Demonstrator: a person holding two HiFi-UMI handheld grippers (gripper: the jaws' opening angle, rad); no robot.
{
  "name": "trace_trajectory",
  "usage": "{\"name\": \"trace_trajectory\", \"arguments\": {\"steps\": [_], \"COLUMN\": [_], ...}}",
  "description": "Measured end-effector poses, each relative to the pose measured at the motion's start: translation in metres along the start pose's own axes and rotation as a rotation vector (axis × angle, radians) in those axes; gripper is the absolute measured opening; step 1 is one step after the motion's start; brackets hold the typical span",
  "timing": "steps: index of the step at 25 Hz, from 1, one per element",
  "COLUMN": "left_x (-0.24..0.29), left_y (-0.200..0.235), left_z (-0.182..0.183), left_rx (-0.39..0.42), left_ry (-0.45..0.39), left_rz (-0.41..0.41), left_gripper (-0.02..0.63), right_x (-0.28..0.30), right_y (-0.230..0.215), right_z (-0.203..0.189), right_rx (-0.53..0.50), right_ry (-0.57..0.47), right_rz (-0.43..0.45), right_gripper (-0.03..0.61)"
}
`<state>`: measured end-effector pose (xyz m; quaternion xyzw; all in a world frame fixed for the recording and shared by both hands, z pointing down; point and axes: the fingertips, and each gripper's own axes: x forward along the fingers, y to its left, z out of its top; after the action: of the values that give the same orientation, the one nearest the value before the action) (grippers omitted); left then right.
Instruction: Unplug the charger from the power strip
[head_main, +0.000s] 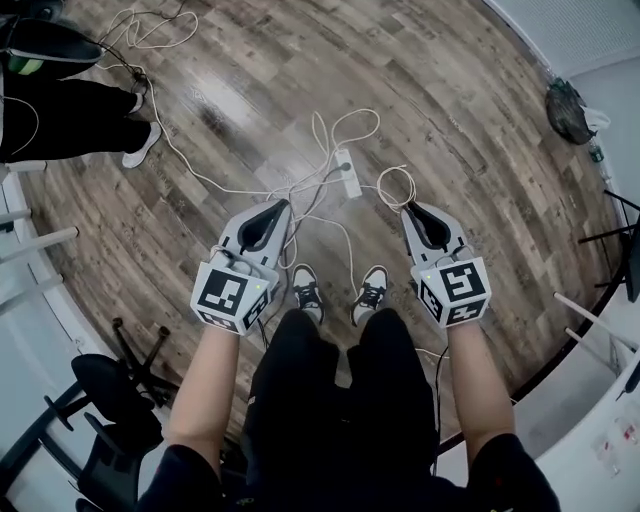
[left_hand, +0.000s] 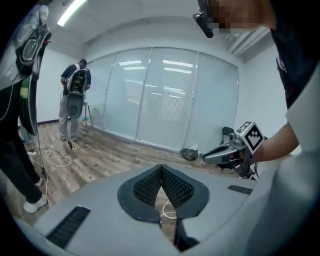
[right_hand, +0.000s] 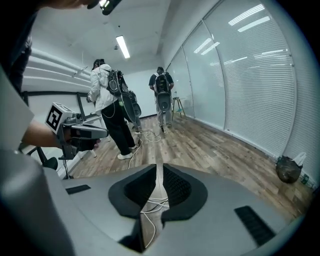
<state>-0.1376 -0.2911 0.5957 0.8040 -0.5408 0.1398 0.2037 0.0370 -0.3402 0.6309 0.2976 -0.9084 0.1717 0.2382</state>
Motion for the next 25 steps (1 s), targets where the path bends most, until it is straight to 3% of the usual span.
{"name": "trace_trajectory", "arguments": {"steps": [4,9,12,19,25], "left_x": [0.048,0.115,0.157,0.25,0.333], "left_y": [0.021,0.044,0.058,0.079,0.092], "left_z": [-0.084,-0.205,-0.265,-0.367,-0.44], "left_rx": [-0.035,0.0,-0.027,-0.011,0.061], "left_ry": [0.031,0.081,0.086,0.092,0.128], "left_rz": [-0.001,-0.03,-0.055,-0.157,-0.216], "left_gripper": [0.02,0.02,0.02,0.02,0.02], "right_x": [0.062,0.142,0.19,0.283,0.342], "right_y": [-0.018,-0.039,-0.051,-0.057,-0.075], "right_z": [-0.086,-0.198,-0.27,-0.425,-0.495], "right_rx": [0.039,0.076,0.087,0.056,0.03], "right_ry": [0.044,0.094,0.146,0.253,0.271], "right_rz": [0.033,0.072,0.095,0.156,0.123], "right_gripper": [0.078,0.097,0.097,0.097,0.101]}}
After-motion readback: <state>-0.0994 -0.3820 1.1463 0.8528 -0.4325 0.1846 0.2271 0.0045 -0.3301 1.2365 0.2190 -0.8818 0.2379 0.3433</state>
